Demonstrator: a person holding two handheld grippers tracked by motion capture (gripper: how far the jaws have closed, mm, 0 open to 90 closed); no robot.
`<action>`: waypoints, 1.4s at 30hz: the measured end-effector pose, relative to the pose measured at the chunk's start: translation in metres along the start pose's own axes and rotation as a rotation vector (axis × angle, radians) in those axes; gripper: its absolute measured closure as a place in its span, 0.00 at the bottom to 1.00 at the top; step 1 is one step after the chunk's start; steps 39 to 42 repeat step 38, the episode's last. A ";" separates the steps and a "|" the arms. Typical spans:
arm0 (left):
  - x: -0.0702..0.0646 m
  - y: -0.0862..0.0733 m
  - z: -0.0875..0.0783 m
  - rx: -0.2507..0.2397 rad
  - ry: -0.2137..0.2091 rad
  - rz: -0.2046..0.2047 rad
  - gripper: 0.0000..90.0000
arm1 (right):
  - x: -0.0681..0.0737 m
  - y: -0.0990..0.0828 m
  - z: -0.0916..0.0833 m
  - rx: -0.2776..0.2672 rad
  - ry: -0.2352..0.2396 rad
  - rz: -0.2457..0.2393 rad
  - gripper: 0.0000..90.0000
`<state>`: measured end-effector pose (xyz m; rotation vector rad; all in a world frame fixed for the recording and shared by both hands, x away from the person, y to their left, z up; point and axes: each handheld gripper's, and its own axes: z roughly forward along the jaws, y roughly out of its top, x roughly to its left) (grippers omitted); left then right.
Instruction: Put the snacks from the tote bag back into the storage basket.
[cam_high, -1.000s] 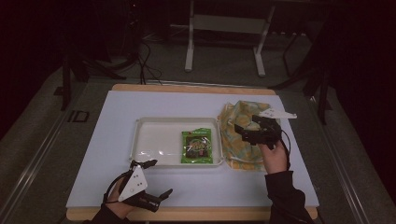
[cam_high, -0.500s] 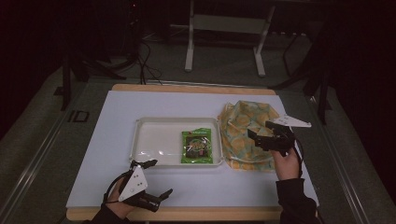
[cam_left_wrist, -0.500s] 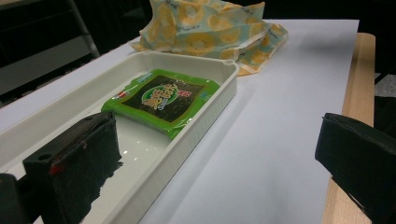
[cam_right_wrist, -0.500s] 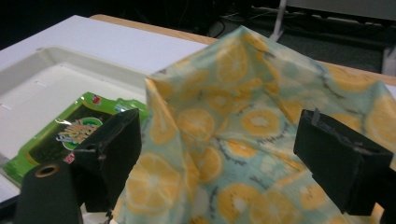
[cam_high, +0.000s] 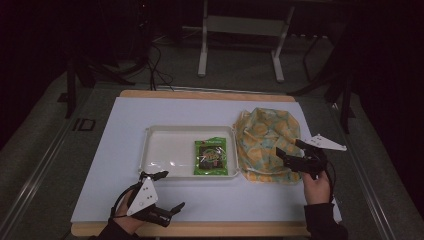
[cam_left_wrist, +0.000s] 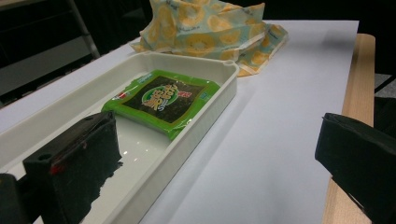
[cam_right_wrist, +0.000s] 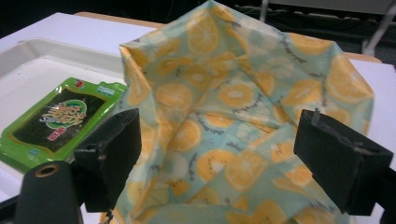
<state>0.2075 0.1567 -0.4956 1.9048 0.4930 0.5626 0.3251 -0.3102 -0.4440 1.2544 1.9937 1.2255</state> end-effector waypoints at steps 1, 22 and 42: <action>0.000 0.000 0.000 0.000 0.000 0.000 0.00 | -0.001 -0.002 -0.001 -0.004 -0.002 0.005 0.16; 0.000 -0.001 0.000 0.003 -0.012 0.002 0.00 | -0.004 -0.017 -0.011 -0.079 -0.089 0.014 0.16; 0.000 -0.001 0.000 0.004 -0.010 0.003 0.00 | -0.004 -0.019 -0.011 -0.101 -0.090 0.009 0.16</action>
